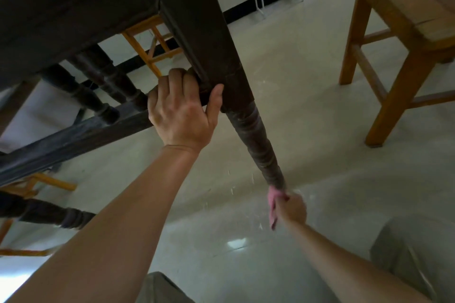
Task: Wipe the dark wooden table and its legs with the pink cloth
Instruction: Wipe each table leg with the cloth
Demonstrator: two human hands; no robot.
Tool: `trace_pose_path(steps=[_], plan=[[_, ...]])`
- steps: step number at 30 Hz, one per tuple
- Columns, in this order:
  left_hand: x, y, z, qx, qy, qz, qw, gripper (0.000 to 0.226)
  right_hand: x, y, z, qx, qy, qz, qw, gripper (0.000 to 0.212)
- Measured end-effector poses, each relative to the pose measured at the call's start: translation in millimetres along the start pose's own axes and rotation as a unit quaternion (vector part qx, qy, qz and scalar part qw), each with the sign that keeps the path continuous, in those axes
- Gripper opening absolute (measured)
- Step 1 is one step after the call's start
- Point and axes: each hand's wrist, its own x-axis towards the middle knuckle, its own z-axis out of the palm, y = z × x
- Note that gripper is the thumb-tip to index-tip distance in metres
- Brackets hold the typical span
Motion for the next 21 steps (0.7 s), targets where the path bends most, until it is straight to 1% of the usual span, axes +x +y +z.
trace_pose_path(steps=[1,2,3,5,7,8,10,12,13,15,16,18,20,21], plan=[[1,0,1,0.002,0.003,0.0,1.0,0.054,18,-9,-10,0.017,0.046,0.001,0.999,0.025],[1,0,0,0.002,0.006,0.002,1.0,0.054,36,-21,-21,0.028,0.074,-0.009,0.997,0.023],[0,0,0,0.003,0.009,0.004,1.0,0.054,48,-38,-31,0.038,0.078,-0.023,0.996,0.021],[-1,-1,2,0.006,0.02,0.006,1.0,0.053,71,-62,-33,0.069,0.04,-0.044,0.996,0.021],[-2,-1,3,0.005,0.027,0.007,1.0,0.053,84,-66,-21,0.082,-0.015,-0.029,0.996,0.021],[-1,-1,3,0.006,0.028,0.01,1.0,0.054,84,-60,-13,0.086,-0.013,-0.026,0.996,0.023],[-1,-1,4,0.007,0.029,0.013,0.999,0.054,71,-40,3,0.069,0.02,-0.054,0.996,0.032],[-3,-2,4,0.008,0.025,0.011,1.0,0.053,43,-16,5,0.071,0.015,-0.065,0.995,0.036],[-4,-2,4,0.008,0.022,0.009,1.0,0.053,31,-8,0,0.065,-0.006,-0.073,0.995,0.032],[-2,-1,2,0.002,0.016,0.002,1.0,0.053,26,-5,-16,0.028,-0.078,-0.066,0.994,0.023],[-1,0,1,0.0,0.015,-0.001,1.0,0.053,33,-10,-26,0.008,-0.083,-0.062,0.995,0.022],[0,1,1,0.0,0.015,-0.001,1.0,0.053,52,-31,-42,0.028,-0.028,-0.057,0.998,0.024],[-1,1,1,0.0,0.017,0.002,1.0,0.053,56,-61,-44,0.098,0.003,-0.057,0.994,0.027],[-1,0,1,0.0,0.017,0.001,1.0,0.053,50,-73,-37,0.154,0.014,-0.063,0.986,0.024]])
